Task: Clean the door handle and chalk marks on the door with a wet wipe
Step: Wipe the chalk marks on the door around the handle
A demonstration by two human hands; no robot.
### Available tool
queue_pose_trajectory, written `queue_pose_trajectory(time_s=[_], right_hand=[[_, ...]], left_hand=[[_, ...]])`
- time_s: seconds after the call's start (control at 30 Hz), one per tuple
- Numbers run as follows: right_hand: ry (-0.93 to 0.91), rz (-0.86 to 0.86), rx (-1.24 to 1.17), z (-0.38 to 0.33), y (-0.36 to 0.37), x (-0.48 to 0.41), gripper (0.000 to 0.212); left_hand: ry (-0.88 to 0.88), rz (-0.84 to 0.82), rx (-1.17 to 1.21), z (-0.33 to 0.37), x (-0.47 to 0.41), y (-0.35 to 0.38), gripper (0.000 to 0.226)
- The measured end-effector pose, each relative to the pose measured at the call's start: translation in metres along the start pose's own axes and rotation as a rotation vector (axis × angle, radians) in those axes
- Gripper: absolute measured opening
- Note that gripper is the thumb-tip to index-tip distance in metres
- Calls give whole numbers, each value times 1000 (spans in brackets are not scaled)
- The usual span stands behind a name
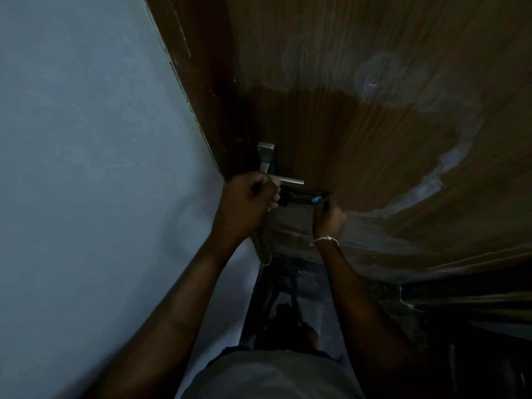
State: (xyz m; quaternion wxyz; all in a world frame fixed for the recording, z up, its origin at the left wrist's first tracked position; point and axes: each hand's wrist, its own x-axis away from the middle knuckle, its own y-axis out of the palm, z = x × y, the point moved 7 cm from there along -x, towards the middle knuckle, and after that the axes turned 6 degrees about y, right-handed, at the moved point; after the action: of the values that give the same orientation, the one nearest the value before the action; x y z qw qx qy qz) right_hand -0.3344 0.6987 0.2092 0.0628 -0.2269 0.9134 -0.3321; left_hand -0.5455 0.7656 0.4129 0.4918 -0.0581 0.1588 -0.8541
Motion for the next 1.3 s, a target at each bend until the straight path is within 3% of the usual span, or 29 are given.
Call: queue_pose_trajectory(time_s=[0.3, 0.43, 0.53, 0.63, 0.73, 0.97, 1.2, 1.3], right_hand=[[-237, 3, 135, -27, 0, 5, 21], [-233, -63, 205, -18, 7, 4, 23], [-245, 0, 188, -30, 2, 4, 22], [-427, 43, 263, -58, 11, 16, 23], [-503, -40, 390, -56, 32, 16, 23], [-479, 46, 241, -44, 9, 6, 20], [-479, -96, 490, -52, 39, 11, 31], [-364, -95, 408, -45, 33, 9, 30]], left_hand=[[22, 43, 6, 0, -3, -13, 23], [35, 38, -17, 1, -2, -12, 24], [30, 63, -3, -1, -2, -18, 23], [19, 87, 9, -2, -4, -23, 23], [11, 66, 18, -3, -4, -18, 22], [-6, 105, 39, -2, -5, -29, 22], [-20, 89, 49, 0, -9, -24, 21], [-17, 113, 56, 0, -7, -30, 21]])
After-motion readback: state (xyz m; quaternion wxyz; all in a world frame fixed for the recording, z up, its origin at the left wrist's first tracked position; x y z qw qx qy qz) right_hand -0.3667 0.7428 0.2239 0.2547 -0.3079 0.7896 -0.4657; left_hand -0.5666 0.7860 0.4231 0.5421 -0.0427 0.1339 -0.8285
